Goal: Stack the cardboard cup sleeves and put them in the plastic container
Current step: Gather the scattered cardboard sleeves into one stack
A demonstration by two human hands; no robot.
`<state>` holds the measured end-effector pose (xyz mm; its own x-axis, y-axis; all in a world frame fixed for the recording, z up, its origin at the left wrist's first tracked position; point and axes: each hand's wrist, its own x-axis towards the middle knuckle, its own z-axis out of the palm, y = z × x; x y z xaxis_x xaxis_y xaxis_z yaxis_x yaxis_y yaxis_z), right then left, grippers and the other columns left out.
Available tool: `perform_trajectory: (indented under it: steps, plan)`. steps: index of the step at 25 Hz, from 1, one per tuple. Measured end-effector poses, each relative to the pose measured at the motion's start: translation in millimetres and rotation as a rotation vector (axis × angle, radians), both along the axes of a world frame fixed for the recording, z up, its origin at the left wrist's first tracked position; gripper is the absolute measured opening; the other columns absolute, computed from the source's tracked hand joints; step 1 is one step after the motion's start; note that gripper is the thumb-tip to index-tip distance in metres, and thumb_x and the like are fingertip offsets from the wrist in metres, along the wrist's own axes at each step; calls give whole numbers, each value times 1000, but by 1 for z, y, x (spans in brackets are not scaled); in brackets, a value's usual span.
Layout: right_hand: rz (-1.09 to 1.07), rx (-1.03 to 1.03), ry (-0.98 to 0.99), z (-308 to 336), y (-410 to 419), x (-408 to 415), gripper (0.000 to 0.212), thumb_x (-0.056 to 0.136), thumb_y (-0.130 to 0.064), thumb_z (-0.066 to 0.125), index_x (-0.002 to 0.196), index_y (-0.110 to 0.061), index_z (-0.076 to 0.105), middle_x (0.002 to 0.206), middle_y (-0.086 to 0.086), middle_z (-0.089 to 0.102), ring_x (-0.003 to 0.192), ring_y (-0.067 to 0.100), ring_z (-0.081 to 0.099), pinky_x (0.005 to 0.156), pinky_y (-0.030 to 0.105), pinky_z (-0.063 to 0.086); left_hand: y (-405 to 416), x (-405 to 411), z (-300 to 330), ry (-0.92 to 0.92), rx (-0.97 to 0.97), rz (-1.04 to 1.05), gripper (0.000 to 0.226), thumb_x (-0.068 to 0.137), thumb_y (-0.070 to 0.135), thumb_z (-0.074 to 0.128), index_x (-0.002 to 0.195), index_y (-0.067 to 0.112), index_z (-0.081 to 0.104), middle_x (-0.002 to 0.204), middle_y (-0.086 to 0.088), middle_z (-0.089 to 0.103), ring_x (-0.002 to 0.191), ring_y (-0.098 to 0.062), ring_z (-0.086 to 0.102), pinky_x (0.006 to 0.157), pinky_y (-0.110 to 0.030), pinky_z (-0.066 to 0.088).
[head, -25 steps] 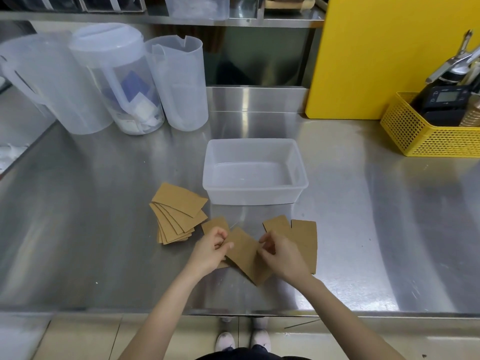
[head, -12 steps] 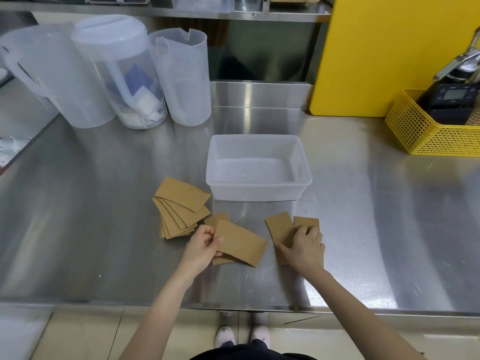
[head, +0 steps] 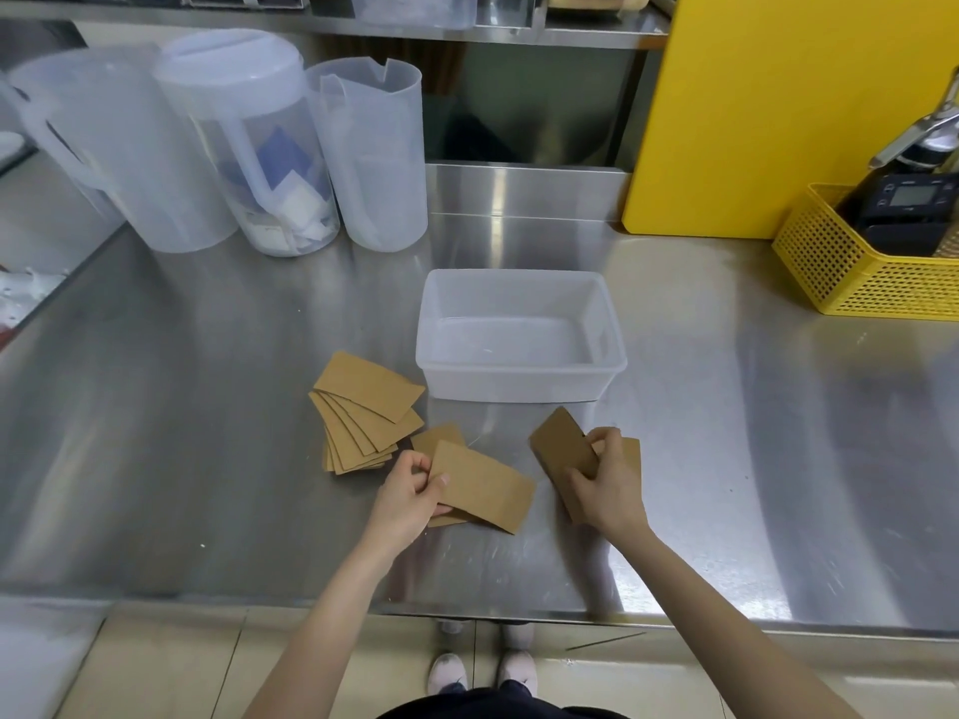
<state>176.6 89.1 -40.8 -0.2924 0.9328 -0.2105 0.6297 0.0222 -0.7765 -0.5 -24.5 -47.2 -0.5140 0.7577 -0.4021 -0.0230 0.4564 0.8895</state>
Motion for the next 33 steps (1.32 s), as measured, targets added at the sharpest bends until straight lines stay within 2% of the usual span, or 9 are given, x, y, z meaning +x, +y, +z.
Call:
perform_trajectory:
  steps: [3, 7, 10, 13, 17, 21, 26, 28, 33]
  plan:
    - [20, 32, 128, 13, 5, -4, 29, 87, -7, 52, 115, -13, 48, 77, 7, 57, 64, 16, 50, 48, 11, 38, -1, 1, 5, -24, 10, 2, 13, 92, 8, 43, 104, 11, 41, 100, -7, 63, 95, -20, 60, 68, -17, 54]
    - [106, -67, 315, 31, 4, -7, 20, 87, -14, 55, 103, -24, 60, 76, 10, 56, 68, 18, 49, 53, 8, 38, -2, 0, 12, -192, 53, 44, 21, 93, 5, 39, 112, 9, 46, 105, -8, 61, 94, -19, 60, 78, -25, 51]
    - [307, -63, 215, 35, -3, -12, 20, 86, -19, 57, 93, -37, 58, 77, -4, 57, 74, 14, 53, 60, 4, 39, -2, 0, 14, -277, 63, 63, 25, 93, 7, 39, 117, 11, 46, 108, -7, 61, 90, -15, 63, 73, -22, 55]
    - [399, 41, 76, 35, -6, -20, 21, 86, -19, 58, 101, -33, 61, 78, -15, 52, 73, 4, 51, 64, -1, 39, 0, 4, 15, -342, 74, 64, 24, 94, 12, 40, 117, 14, 45, 109, -5, 59, 91, -14, 63, 77, -23, 55]
    - [433, 148, 6, 31, -10, -30, 24, 85, -16, 57, 108, -21, 61, 86, -4, 48, 69, 1, 46, 65, -4, 35, 0, 9, 13, -354, 119, 39, 33, 91, 12, 47, 123, 8, 43, 113, -9, 61, 99, -18, 62, 71, -18, 57]
    - [430, 143, -10, 26, -13, -33, 24, 86, -18, 57, 109, -18, 60, 92, -2, 45, 78, 10, 47, 65, -6, 34, 1, 12, 9, -330, 73, 57, 43, 89, 6, 48, 130, 3, 35, 118, -13, 60, 102, -23, 60, 67, -17, 57]
    - [326, 119, -33, 23, -4, -17, 22, 89, -25, 53, 108, -16, 59, 95, -1, 49, 75, 10, 51, 64, 6, 37, 3, 14, 9, -310, 54, 65, 43, 90, 6, 47, 132, 4, 34, 117, -11, 61, 104, -22, 60, 69, -18, 57]
    - [173, 80, -93, 21, 3, -4, 28, 88, -28, 52, 112, -14, 56, 100, 4, 54, 81, 15, 55, 70, 21, 41, 5, 14, 10, -309, 66, 83, 36, 91, 5, 45, 126, 4, 40, 107, -6, 63, 100, -20, 60, 78, -24, 54]
    - [-51, -12, -565, 7, 14, 23, 66, 80, -50, 56, 121, -1, 39, 125, 18, 45, 118, 37, 44, 92, 45, 40, 9, 15, 14, -318, 69, 152, 34, 91, 5, 45, 125, 6, 40, 116, -9, 56, 101, -21, 57, 88, -31, 46]
